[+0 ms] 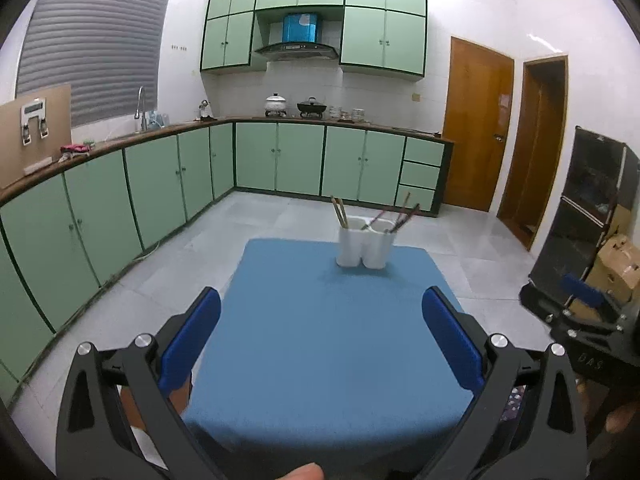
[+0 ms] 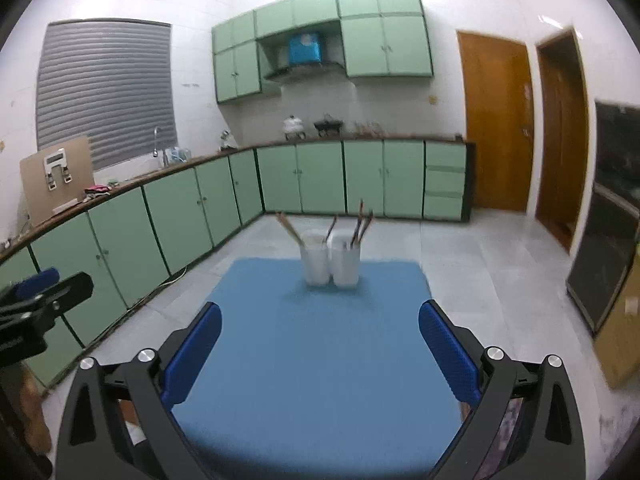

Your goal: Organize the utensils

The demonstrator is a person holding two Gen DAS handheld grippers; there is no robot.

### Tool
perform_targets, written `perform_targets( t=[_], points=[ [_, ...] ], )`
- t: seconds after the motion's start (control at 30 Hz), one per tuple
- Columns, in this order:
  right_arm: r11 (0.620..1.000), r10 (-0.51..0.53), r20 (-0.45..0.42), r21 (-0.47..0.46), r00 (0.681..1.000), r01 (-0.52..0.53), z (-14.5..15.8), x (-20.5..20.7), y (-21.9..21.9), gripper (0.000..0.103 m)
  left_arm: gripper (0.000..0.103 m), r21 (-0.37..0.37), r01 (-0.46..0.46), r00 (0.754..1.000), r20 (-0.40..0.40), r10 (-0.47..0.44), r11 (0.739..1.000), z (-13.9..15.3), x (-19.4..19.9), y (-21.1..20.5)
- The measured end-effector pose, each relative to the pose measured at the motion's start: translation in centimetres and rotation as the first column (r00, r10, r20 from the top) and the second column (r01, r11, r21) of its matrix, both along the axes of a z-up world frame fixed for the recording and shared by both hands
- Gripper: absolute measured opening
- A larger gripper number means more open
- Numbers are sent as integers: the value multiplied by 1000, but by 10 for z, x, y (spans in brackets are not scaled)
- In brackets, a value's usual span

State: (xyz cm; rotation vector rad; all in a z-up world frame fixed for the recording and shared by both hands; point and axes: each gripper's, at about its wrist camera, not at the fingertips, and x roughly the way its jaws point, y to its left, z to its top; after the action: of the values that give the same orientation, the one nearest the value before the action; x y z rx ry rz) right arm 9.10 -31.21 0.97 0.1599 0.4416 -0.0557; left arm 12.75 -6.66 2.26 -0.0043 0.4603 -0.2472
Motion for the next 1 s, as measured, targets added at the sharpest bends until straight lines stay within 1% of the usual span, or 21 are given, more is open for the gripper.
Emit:
perform_targets(
  t=[0.07,0.13,0.2,0.27,0.4,0.5,0.63,0.77,0.93,1.0],
  points=[
    [1000,-12,1,-16,1000,12,-2,-22,7,97,98,9,-9,1000,12,8,1000,0,-22,3],
    [999,-17,8,-27,1000,17,0,-41,10,97,98,-21,15,1000,1,-15,1000,-2,-41,8],
    [1000,8,25,-19,1000,-7,2,-64,13,97,98,-37,23,1000,-9,-23,999,-4,-56,13],
    [999,-12,48,-34,999,14,8,-81,16,97,98,-47,55,998,9,-55,997,-5,-73,17],
    [999,-30,86,-40,996,34,14,-110,24,97,98,3,15,1000,23,-15,1000,-9,-97,14],
    [999,-22,88,-48,996,26,15,-122,31,97,98,33,5,1000,8,-5,999,-12,-113,12],
    [999,-24,84,-43,996,27,15,-130,31,97,98,48,-40,999,18,39,998,-13,-134,15],
    [998,-42,79,-37,996,45,14,-138,26,97,98,46,-42,999,23,41,998,-11,-147,16],
    [997,-59,57,-40,997,62,10,-141,19,97,98,47,-71,995,72,67,996,-2,-158,21],
    [997,-65,55,-42,996,67,7,-142,19,97,98,31,-71,995,75,68,997,-1,-159,25]
  ],
)
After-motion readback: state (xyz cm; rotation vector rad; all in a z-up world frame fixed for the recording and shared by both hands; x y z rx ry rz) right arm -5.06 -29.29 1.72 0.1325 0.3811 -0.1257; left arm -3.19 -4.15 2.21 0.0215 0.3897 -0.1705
